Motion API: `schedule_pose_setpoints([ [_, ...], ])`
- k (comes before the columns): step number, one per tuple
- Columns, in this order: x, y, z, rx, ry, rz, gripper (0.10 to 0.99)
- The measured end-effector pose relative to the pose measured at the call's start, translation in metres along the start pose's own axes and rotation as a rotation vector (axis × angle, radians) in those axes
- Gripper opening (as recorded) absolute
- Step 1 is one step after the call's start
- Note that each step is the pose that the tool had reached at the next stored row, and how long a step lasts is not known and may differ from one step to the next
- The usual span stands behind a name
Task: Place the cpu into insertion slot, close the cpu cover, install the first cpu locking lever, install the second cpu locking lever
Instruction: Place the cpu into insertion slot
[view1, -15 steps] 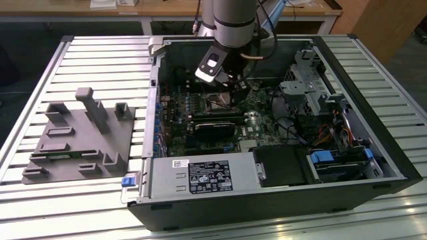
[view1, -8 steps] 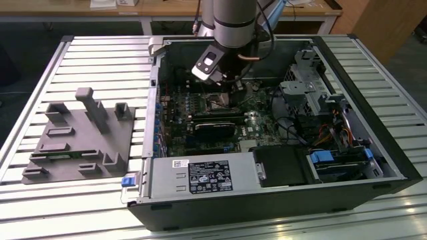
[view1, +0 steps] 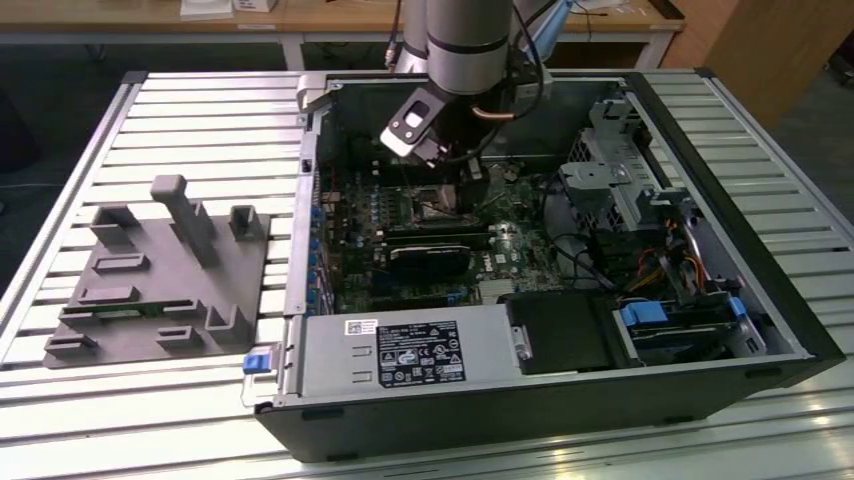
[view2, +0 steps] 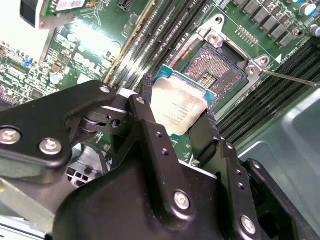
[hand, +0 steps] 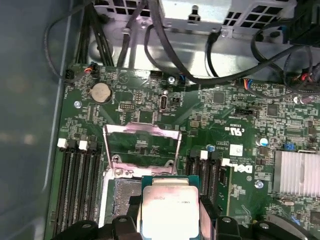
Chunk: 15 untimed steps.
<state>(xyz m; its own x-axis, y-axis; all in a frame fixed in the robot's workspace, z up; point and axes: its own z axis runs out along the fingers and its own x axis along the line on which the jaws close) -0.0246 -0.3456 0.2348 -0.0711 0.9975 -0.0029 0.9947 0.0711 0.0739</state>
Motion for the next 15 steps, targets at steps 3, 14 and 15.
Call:
schedule_pose_setpoints([
  [3,0.0031,0.0002,0.0004,0.000,-0.0001,0.001,0.541],
  [14,0.0109,-0.0029,0.0029,0.000,-0.0039,0.054,0.541],
  [15,0.0120,-0.0033,0.0031,0.000,-0.0042,0.058,0.541],
])
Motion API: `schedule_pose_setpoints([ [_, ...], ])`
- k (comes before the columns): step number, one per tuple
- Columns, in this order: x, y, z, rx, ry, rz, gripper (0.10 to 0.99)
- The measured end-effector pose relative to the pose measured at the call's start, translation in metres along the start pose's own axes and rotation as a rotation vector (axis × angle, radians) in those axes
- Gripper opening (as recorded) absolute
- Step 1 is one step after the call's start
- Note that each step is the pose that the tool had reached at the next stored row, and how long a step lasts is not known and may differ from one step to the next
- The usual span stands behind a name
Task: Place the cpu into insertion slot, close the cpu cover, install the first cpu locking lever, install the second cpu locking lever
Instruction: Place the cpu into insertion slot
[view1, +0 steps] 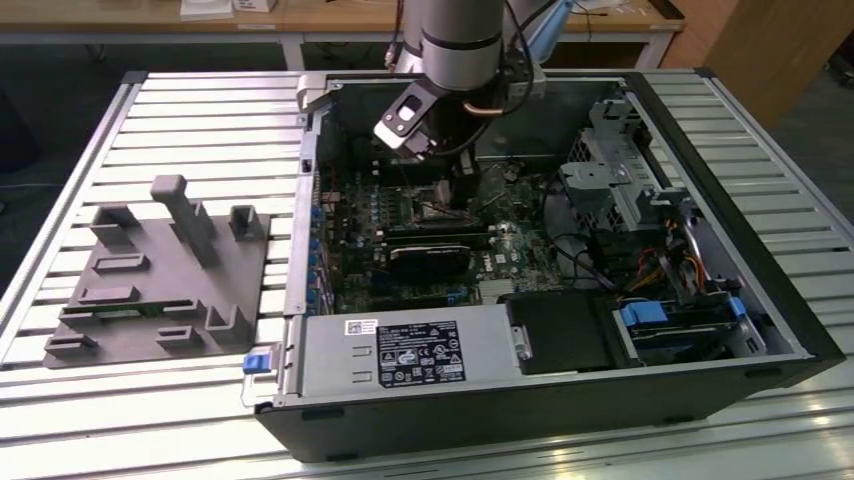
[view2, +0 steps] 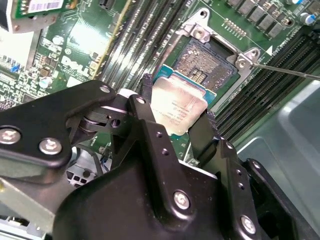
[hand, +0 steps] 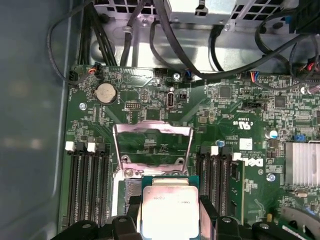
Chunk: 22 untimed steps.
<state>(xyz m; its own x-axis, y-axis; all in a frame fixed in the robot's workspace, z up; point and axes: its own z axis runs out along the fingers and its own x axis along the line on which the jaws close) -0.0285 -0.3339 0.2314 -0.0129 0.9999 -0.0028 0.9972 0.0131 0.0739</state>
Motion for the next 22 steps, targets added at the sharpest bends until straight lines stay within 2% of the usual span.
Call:
schedule_pose_setpoints([
  [10,0.0080,-0.0075,0.0060,-0.001,-0.0014,0.017,0.541],
  [22,0.0095,-0.0153,0.0163,-0.016,-0.0012,0.016,0.541],
])
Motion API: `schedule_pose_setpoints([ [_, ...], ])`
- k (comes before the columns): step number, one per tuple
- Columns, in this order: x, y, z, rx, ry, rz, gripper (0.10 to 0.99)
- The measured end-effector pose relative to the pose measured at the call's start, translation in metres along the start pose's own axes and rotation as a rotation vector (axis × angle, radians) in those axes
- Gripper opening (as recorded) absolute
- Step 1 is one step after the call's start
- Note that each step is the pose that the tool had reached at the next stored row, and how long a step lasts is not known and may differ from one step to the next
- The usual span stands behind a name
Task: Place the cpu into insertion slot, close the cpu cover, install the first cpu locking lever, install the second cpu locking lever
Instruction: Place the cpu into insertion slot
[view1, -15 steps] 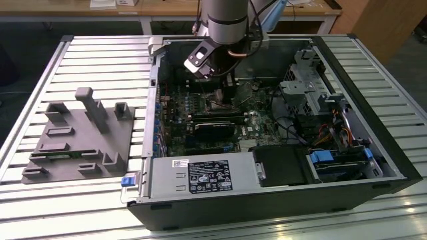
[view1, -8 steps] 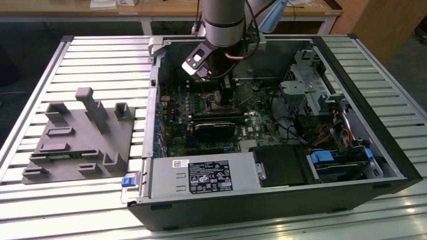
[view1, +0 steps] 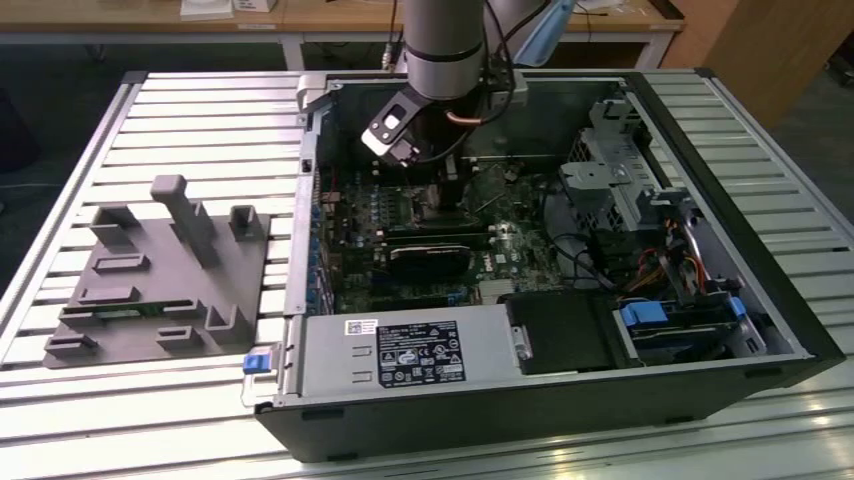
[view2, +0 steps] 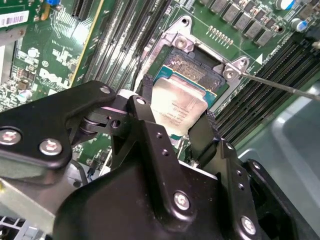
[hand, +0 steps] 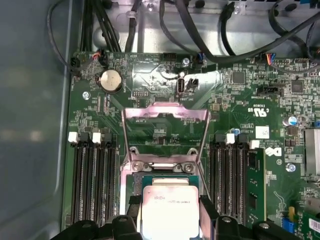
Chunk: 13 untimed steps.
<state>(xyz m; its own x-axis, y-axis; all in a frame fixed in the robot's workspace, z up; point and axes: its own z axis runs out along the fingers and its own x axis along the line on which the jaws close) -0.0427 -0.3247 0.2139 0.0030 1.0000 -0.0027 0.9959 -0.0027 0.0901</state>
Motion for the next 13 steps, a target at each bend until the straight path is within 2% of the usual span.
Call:
schedule_pose_setpoints([
  [4,0.0007,-0.0040,0.0030,-0.003,-0.0001,0.000,0.541],
  [13,0.0014,-0.0061,0.0147,-0.006,0.0001,0.000,0.541],
])
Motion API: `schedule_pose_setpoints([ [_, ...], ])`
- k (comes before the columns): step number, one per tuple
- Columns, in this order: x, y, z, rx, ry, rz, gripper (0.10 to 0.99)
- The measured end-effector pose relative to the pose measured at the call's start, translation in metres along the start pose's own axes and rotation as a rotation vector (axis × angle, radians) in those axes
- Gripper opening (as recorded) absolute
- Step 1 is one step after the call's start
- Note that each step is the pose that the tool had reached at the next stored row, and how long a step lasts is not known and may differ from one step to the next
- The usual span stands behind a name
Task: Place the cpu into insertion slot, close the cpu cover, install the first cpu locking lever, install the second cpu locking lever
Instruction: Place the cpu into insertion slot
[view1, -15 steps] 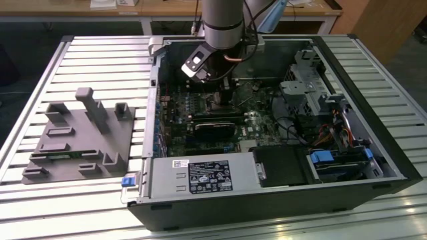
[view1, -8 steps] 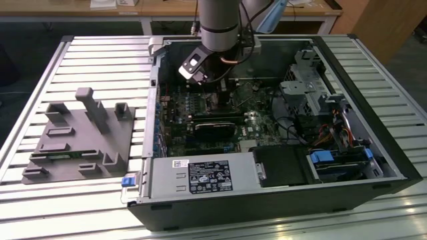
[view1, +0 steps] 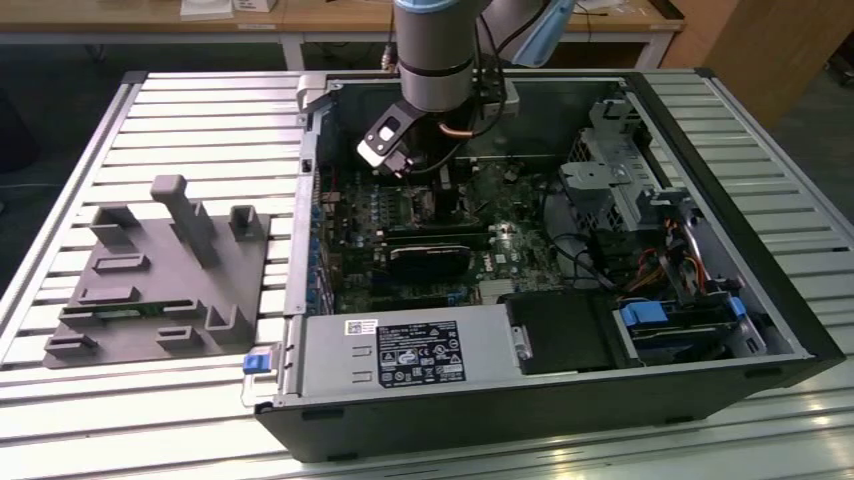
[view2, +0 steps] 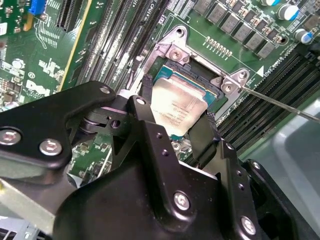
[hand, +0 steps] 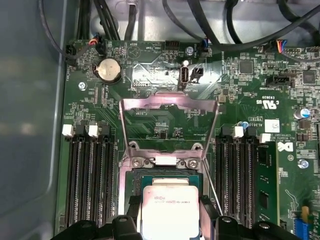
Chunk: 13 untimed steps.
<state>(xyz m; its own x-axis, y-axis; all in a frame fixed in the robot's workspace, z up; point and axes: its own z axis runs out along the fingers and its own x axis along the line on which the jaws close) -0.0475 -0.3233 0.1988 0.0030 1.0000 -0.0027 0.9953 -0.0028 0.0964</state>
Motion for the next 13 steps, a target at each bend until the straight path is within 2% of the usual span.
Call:
schedule_pose_setpoints([
  [13,0.0024,-0.0010,0.0060,0.000,-0.0001,0.000,0.541],
])
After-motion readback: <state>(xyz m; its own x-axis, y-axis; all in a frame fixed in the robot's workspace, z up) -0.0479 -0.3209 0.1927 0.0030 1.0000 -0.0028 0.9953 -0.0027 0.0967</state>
